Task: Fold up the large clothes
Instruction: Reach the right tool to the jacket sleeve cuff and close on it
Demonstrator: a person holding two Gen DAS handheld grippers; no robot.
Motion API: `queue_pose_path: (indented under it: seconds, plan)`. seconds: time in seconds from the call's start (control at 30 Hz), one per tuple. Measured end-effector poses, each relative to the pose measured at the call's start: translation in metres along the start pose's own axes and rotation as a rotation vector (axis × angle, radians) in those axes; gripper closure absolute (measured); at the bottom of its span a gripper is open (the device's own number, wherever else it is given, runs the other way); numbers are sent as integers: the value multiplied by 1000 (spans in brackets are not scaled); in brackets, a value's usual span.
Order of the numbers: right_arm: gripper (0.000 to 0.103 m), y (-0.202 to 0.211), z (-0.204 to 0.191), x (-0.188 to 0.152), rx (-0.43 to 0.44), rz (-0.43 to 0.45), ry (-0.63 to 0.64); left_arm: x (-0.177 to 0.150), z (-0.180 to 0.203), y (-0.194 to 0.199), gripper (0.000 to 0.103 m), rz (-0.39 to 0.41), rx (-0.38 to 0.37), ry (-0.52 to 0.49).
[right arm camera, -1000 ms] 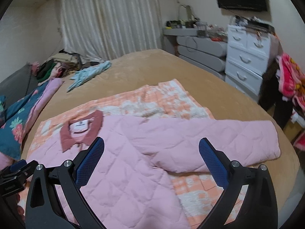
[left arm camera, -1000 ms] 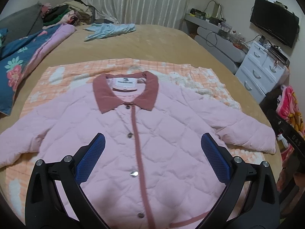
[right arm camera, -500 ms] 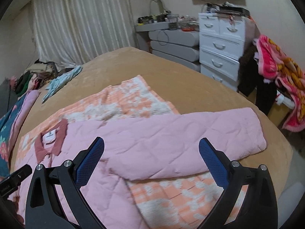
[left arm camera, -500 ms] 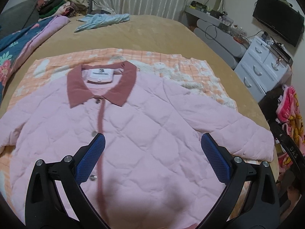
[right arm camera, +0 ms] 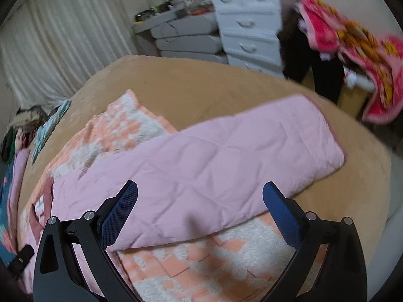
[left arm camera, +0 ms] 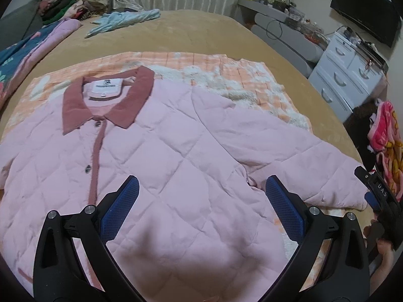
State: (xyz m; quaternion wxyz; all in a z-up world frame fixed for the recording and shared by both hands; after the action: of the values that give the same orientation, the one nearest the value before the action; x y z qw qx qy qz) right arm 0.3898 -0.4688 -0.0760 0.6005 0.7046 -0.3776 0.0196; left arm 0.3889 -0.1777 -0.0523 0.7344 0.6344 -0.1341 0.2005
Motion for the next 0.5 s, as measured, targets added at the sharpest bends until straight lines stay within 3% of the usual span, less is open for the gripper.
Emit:
queue_pose_path:
  seconds: [0.5]
  plan:
    - [4, -52, 91, 3, 13, -95, -359, 9, -17, -34, 9, -20, 34, -19]
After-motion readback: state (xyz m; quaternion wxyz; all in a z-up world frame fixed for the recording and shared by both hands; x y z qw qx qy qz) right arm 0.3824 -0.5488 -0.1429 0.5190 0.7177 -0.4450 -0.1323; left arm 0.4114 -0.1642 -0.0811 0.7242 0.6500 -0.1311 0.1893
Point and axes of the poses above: each gripper's, at about its wrist camera, not at the fingertips, and y roughly against the way its jaws point, z to its right, x to its top, the point moved 6 cm from there along -y, roughly the way its jaws point, and after that the axes turned 9 degrees about -z, right-handed, at the moved point
